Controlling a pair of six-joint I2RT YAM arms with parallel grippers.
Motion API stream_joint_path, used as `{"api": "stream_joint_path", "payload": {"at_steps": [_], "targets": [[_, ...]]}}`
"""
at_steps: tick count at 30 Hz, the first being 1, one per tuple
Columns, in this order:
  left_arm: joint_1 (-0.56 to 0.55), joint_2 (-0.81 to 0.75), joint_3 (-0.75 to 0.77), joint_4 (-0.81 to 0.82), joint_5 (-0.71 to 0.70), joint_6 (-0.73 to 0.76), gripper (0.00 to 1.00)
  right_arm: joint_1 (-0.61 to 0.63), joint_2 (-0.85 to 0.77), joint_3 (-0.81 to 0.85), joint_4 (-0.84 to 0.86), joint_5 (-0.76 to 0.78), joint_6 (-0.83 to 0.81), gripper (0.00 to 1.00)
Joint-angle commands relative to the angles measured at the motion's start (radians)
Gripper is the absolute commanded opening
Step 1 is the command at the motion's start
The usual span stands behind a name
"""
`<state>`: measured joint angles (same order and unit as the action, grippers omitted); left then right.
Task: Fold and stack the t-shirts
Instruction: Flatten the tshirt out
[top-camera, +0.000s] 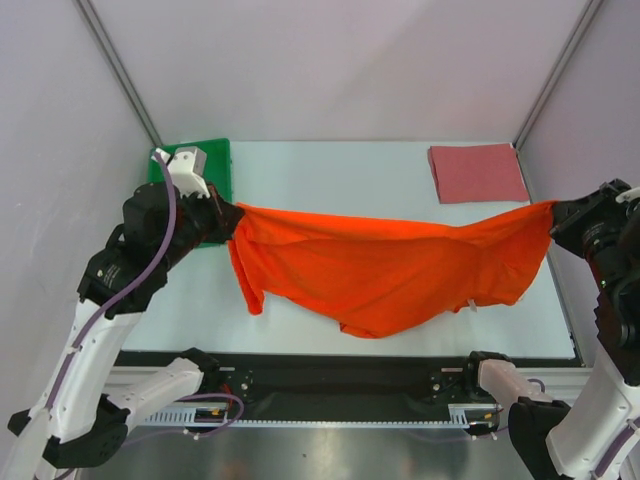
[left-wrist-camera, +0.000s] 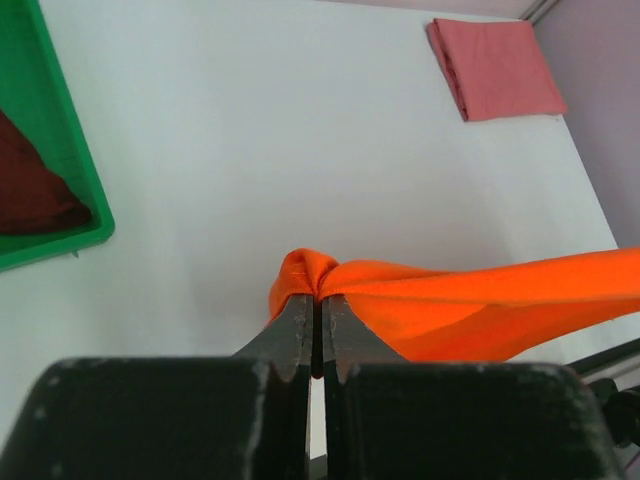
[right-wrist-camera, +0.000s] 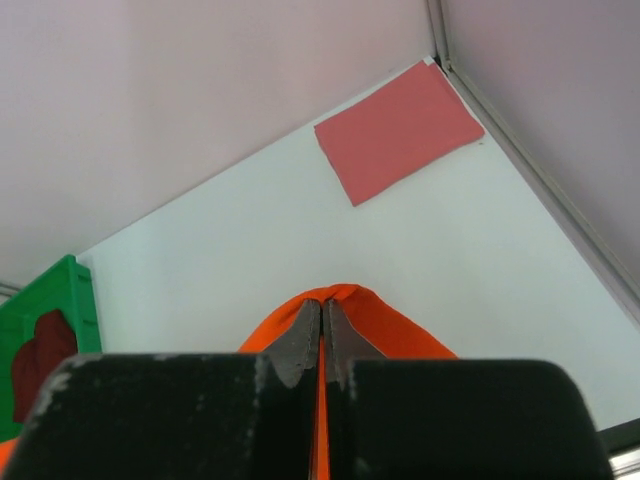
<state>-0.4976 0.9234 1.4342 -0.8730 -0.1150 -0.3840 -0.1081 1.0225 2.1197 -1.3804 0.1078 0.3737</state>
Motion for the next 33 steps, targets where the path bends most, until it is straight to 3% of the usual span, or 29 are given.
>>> {"api": "stream_joint_path", "payload": {"at_steps": [1, 11, 19, 24, 31, 33], "targets": [[0.004, -0.015, 0.028, 0.072, 0.054, 0.002, 0.0, -0.005, -0.001, 0.009, -0.059, -0.026, 0.008, 0.0], [0.002, 0.078, 0.132, 0.092, 0.095, -0.013, 0.0, -0.005, 0.04, -0.062, 0.099, -0.099, 0.042, 0.0], [0.004, 0.236, 0.374, 0.124, 0.063, 0.003, 0.0, -0.008, 0.18, -0.129, 0.316, -0.189, 0.08, 0.0], [0.014, 0.468, 0.638, 0.106, 0.032, -0.016, 0.0, -0.034, 0.298, -0.08, 0.402, -0.221, 0.047, 0.0], [0.246, 0.774, 0.94, 0.201, 0.359, -0.274, 0.0, -0.119, 0.476, 0.121, 0.475, -0.373, 0.111, 0.0], [0.309, 0.83, 1.002, 0.299, 0.463, -0.363, 0.0, -0.143, 0.522, 0.192, 0.489, -0.422, 0.14, 0.0]]}}
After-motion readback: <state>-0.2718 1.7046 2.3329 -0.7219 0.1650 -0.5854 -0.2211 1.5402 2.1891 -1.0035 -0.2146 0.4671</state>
